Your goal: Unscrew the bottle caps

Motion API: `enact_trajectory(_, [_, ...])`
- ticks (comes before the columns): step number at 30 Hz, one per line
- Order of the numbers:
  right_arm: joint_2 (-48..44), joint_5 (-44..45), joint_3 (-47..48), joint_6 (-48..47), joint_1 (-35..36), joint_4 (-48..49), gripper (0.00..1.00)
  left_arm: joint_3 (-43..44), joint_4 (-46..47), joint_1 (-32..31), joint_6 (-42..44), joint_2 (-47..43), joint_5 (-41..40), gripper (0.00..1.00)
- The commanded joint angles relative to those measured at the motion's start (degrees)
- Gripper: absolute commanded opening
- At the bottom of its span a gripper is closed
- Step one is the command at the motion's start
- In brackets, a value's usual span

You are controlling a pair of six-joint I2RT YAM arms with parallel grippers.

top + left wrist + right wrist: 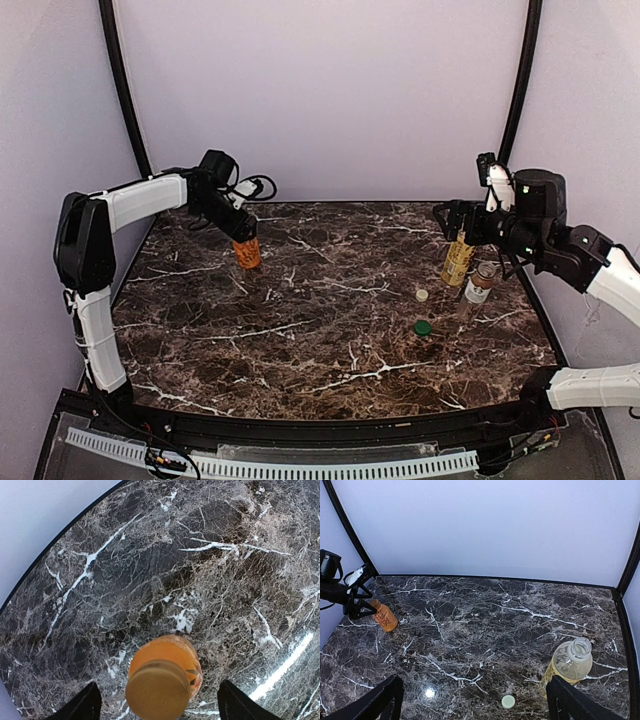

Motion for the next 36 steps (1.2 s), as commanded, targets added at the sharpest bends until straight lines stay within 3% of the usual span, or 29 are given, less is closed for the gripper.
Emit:
enact_trajectory(1, [-0.05, -0.06, 1.36, 0.75, 0.39, -0.19, 0.98, -0.44, 4.94, 0.12, -1.73, -0.15, -1.43, 0.79])
enact_trajectory(5, [-0.42, -0.01, 1.2, 0.91, 0.56, -0.44, 0.98, -0.96, 5.86, 0.21, -1.81, 0.14, -1.55, 0.71])
enact_trajectory(21, [-1.91, 0.83, 1.17, 1.09, 0.92, -1.27, 0.99, -1.21, 3.09, 2.06, -4.45, 2.25, 2.23, 0.66])
enact_trajectory(27, [-1.95, 1.07, 1.22, 1.01, 0.93, -1.27, 0.99, -1.21, 2.76, 2.2, -4.2, 2.88, 1.44, 0.58])
enact_trajectory(29, [-1.99, 1.17, 1.27, 0.93, 0.93, -1.26, 0.99, -1.03, 2.31, 2.21, -4.2, 2.88, 1.87, 0.51])
enact_trajectory(36, [-1.89, 1.0, 1.56, 0.93, 1.01, -1.27, 0.99, 0.7, -1.71, 2.17, -2.96, 2.08, 3.82, 0.06])
